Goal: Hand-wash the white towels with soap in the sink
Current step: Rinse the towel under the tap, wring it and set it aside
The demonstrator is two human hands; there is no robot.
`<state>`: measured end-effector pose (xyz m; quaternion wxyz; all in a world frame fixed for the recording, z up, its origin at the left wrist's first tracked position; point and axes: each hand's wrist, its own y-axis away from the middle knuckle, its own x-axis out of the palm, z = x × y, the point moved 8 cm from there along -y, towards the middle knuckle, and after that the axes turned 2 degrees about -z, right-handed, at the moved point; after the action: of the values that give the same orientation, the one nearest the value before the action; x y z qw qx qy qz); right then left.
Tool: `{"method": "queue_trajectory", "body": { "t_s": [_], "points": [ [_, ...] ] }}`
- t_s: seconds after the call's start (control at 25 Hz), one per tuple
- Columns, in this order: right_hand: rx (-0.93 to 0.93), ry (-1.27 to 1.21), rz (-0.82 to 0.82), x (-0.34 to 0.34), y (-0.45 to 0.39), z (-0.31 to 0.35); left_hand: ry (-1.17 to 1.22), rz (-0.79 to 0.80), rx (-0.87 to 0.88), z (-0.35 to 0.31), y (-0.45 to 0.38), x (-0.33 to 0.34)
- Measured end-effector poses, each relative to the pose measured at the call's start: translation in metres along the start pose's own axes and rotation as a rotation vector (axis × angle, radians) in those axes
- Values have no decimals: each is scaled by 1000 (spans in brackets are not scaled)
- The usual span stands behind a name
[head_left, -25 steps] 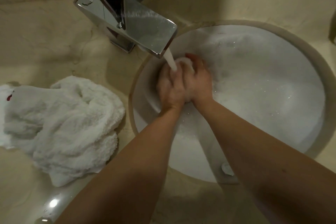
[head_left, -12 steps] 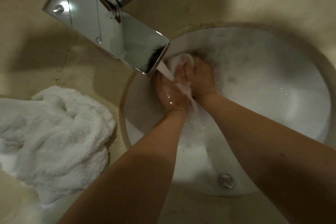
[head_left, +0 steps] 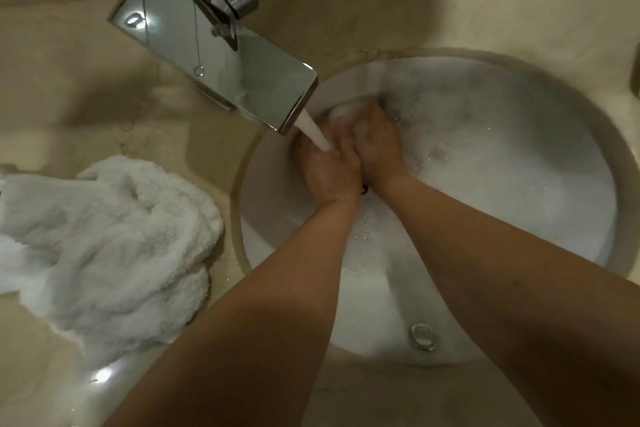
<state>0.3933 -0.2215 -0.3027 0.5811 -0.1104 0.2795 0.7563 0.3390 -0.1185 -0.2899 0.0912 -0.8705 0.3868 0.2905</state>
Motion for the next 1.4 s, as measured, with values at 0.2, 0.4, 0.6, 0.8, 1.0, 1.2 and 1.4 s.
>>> {"method": "queue_trajectory", "body": {
  "t_s": [0.2, 0.4, 0.6, 0.8, 1.0, 1.2, 1.4],
  "points": [
    [-6, 39, 6, -10, 20, 5, -198, -210, -249, 12, 26, -27],
    [-2, 55, 25, -10, 39, -2, 447, 71, -889, 30, 52, -17],
    [41, -97, -75, -9, 47, 12, 433, 138, -817, 33, 46, -29],
    [78, -197, -83, -8, 50, 23, 408, 126, -617, 23, 34, -43],
    [131, -321, -74, -7, 41, 23, 357, 141, -432, 11, 34, -52],
    [78, -223, -175, -11, 51, 22, 282, 318, -332, 10, 36, -32],
    [-190, 35, -207, -5, 48, 45, 259, 281, -248, 5, 26, -35]
  ]
}}
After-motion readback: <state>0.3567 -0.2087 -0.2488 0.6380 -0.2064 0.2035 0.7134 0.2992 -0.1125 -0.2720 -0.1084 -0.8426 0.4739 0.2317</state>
